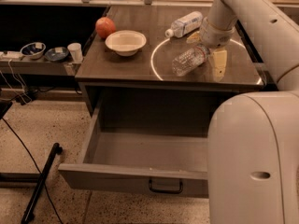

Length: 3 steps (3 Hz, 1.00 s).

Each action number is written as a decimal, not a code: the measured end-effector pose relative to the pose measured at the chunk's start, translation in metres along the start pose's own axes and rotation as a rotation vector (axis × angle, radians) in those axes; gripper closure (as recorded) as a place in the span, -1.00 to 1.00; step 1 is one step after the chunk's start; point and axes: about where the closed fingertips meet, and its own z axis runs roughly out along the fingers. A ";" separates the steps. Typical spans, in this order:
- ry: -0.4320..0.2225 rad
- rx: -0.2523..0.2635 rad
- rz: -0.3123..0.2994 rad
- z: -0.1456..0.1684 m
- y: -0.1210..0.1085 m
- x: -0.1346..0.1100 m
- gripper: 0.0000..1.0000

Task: Pick water bottle from top drawer and place on counter

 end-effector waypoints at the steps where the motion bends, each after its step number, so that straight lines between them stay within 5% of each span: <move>1: 0.023 0.023 -0.037 -0.020 -0.005 -0.007 -1.00; 2: 0.050 0.059 -0.058 -0.050 -0.007 -0.011 -1.00; 3: 0.050 0.073 -0.058 -0.045 -0.013 -0.010 -1.00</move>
Offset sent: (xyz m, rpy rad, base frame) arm -0.0235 -0.0006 0.0975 -0.0671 -0.0922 0.0590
